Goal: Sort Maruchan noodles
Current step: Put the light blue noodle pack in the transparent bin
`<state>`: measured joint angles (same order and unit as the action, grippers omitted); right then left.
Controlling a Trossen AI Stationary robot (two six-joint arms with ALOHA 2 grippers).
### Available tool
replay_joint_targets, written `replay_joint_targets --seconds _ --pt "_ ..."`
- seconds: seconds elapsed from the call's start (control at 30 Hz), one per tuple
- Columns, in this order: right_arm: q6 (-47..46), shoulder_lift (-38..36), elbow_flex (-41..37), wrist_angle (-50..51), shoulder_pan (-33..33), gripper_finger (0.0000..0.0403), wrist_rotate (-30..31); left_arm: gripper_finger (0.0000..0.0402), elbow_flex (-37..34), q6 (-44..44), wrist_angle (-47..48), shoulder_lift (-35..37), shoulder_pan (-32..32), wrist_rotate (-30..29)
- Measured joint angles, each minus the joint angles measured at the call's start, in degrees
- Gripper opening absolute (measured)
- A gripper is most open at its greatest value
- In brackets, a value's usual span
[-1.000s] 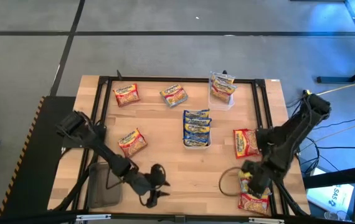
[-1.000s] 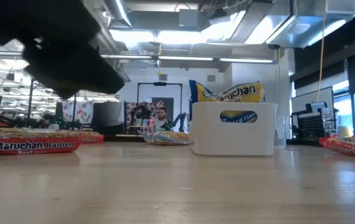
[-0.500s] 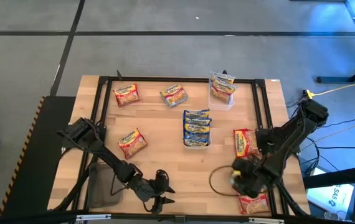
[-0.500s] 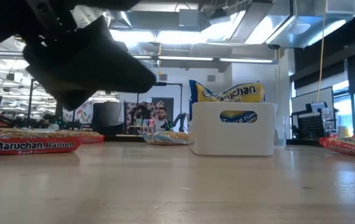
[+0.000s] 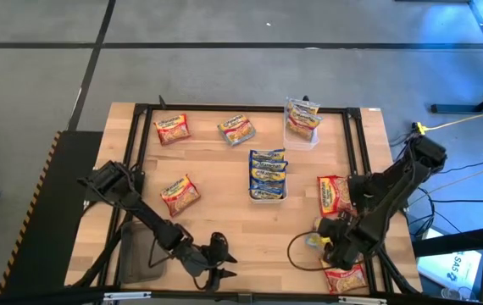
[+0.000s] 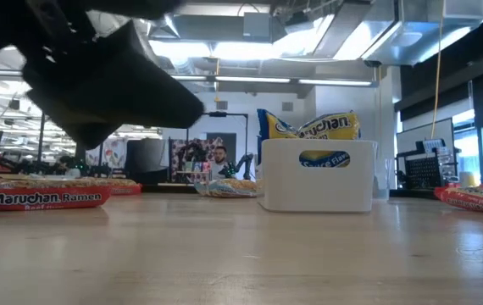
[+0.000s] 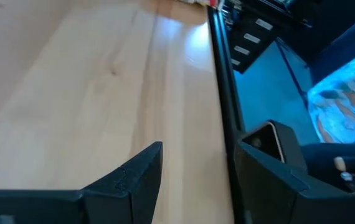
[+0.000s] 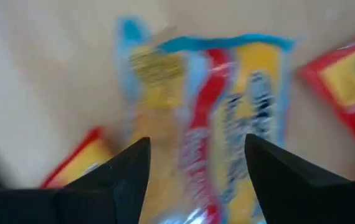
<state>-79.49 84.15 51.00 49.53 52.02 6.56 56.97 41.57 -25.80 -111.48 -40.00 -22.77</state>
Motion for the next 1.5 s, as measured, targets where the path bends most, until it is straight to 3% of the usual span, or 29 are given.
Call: replay_joint_targets --seconds 0.13,0.27,0.5,0.6,0.73,0.9,1.03,1.13,1.5 --pt "-0.3 1.7 -4.0 -8.4 -0.1 0.0232 2.2 0.0194 0.0 -0.1 0.1 0.0 0.4 -0.3" --pt "8.1 4.7 -5.1 -24.4 -2.0 0.0232 6.6 0.0194 0.0 0.0 0.0 0.0 0.4 -0.2" --pt "17.2 13.4 -4.9 -43.8 -9.4 0.0232 10.7 0.0194 0.0 0.3 -0.2 0.0 0.3 -0.3" --pt "24.7 16.4 -4.9 -55.6 -12.3 0.0232 12.4 0.0194 0.0 0.3 -0.7 0.0 0.3 -0.6" --pt "35.4 16.3 -2.1 -63.7 -15.0 0.0232 13.0 0.0194 0.0 0.3 -1.1 0.0 0.3 -1.7" --pt "41.2 9.7 0.7 -51.8 -15.3 0.0232 13.1 0.0194 0.0 0.3 -4.5 0.0 0.6 -3.8" --pt "36.4 3.0 0.9 -34.7 -15.3 0.0232 18.8 0.0194 1.7 -0.9 -5.6 -0.6 1.1 -5.1" --pt "32.7 2.3 0.8 -26.6 -15.4 0.0232 21.8 0.0194 5.0 -3.2 -5.5 -3.1 1.5 -4.8" --pt "31.4 11.9 -1.1 -30.6 -15.3 0.0232 20.8 0.0194 15.4 -3.3 -3.3 -15.3 3.9 -3.5"
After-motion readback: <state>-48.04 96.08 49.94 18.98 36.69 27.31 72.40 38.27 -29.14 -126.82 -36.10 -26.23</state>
